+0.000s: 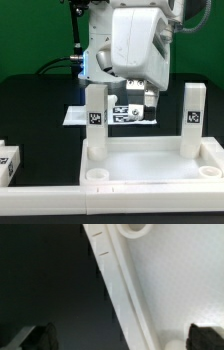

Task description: Assemble desk

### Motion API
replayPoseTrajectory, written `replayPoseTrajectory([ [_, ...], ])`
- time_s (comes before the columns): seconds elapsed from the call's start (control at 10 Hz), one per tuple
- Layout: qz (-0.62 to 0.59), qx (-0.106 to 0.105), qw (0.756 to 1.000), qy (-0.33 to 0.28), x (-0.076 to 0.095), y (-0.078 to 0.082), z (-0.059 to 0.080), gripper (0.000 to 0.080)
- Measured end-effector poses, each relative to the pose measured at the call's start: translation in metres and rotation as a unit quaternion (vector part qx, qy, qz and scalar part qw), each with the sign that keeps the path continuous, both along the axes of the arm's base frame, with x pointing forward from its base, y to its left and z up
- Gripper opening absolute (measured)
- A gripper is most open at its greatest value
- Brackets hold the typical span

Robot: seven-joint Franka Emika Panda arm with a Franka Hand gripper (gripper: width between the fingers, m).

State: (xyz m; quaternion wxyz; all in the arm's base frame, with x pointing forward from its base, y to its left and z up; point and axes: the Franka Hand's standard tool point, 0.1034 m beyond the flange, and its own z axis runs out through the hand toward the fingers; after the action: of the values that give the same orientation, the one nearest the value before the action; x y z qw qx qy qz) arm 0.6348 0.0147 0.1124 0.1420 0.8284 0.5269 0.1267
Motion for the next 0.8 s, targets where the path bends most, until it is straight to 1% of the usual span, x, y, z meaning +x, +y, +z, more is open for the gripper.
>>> replayPoseTrajectory([
  [0.1, -0.037, 0.015, 0.999, -0.005, 0.001, 0.0, 0.005, 0.0647],
  [0.2, -0.064, 0.028, 0.998, -0.007, -0.001, 0.0, 0.025, 0.0649],
  [0.3, -0.09, 0.043, 0.995, -0.013, -0.007, -0.001, 0.049, 0.0649],
  [0.4, -0.124, 0.064, 0.99, -0.018, -0.024, -0.006, 0.066, 0.0649],
  [0.5, -0.146, 0.077, 0.986, -0.02, -0.046, -0.014, 0.079, 0.0649],
  [0.6, -0.194, 0.099, 0.976, -0.023, -0.056, -0.016, 0.077, 0.0649],
  [0.8, -0.248, 0.122, 0.961, -0.026, -0.053, -0.014, 0.076, 0.0649],
])
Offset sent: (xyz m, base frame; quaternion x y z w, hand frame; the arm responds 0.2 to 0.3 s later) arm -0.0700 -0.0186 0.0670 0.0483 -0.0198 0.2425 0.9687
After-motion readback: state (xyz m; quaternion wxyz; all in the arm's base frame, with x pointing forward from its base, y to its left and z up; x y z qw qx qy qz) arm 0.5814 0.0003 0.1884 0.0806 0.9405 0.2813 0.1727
